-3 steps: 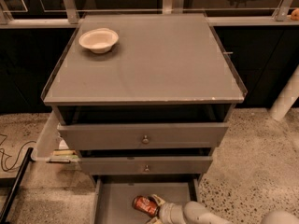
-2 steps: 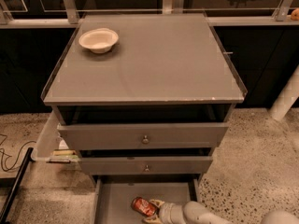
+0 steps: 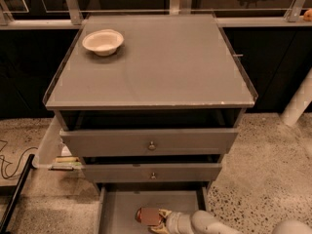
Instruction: Pick coke can from bottom drawer and place on counter
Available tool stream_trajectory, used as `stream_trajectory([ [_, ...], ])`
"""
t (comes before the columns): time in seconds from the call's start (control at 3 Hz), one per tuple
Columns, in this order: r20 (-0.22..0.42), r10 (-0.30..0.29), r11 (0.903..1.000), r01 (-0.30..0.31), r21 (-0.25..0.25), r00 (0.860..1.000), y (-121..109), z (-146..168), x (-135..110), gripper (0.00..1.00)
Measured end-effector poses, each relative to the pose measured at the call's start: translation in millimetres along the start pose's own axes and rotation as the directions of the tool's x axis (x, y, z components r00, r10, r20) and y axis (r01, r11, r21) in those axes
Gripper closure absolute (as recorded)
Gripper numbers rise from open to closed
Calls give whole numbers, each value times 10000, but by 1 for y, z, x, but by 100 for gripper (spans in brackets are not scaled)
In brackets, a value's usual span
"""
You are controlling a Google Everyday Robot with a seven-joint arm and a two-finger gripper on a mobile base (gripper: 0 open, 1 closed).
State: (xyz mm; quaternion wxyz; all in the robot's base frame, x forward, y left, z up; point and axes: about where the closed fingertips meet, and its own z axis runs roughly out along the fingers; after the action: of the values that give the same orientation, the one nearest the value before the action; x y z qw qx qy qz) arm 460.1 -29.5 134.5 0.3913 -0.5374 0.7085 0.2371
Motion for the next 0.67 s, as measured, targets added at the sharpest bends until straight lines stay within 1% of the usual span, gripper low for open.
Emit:
stream_trajectory([
  [0.33,0,0,10000,0,0,10000,0,0,0,100],
  [0.67,13,-28,10000,28,-22,10000,4,-8,-3,100],
])
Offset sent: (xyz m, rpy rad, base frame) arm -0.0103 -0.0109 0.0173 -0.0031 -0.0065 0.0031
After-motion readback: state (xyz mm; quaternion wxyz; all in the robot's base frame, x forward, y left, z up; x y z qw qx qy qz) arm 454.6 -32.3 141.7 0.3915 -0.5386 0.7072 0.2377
